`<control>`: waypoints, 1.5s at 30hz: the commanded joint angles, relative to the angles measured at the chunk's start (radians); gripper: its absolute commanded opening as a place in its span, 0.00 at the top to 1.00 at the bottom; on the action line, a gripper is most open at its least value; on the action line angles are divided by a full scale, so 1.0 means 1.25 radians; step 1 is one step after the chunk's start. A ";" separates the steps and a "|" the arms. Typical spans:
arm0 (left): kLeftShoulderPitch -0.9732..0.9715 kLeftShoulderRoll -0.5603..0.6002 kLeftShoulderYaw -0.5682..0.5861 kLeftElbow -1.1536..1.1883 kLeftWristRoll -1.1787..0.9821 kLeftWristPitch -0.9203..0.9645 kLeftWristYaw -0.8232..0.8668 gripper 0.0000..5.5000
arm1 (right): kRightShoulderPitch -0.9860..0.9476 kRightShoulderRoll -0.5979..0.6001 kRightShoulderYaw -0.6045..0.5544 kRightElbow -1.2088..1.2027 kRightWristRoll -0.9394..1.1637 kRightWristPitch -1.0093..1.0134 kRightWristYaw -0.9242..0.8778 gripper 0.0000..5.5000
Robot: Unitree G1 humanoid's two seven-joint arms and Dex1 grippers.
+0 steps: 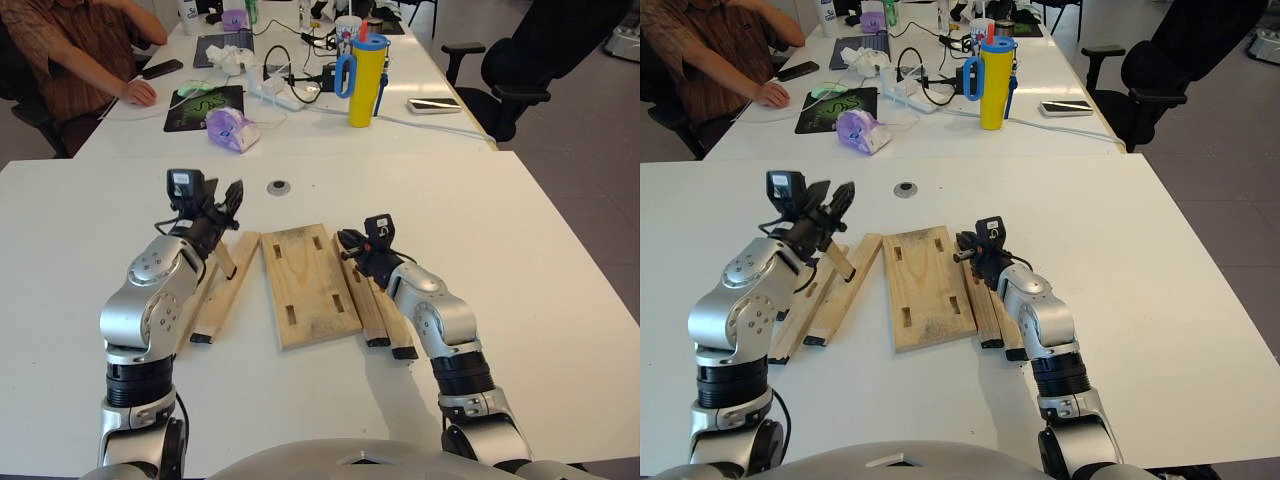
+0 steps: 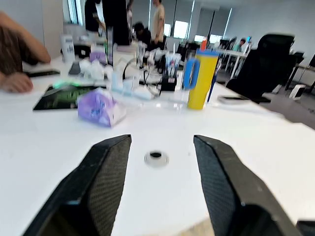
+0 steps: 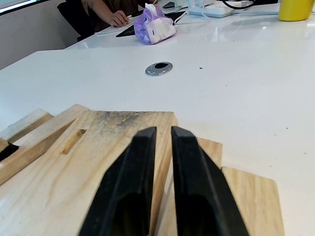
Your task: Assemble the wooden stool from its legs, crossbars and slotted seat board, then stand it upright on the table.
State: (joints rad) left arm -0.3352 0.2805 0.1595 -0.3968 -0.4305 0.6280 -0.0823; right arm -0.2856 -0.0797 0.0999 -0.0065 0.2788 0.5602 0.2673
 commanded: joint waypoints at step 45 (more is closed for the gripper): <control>-0.008 0.023 0.109 0.150 -0.117 -0.131 -0.204 0.93 | -0.084 -0.081 -0.190 0.009 0.223 0.028 0.223 0.62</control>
State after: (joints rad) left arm -0.2535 0.2999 0.2611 -0.2490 -0.4989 0.4245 -0.3116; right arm -0.3229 -0.1657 -0.0914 -0.0182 0.4824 0.5571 0.4996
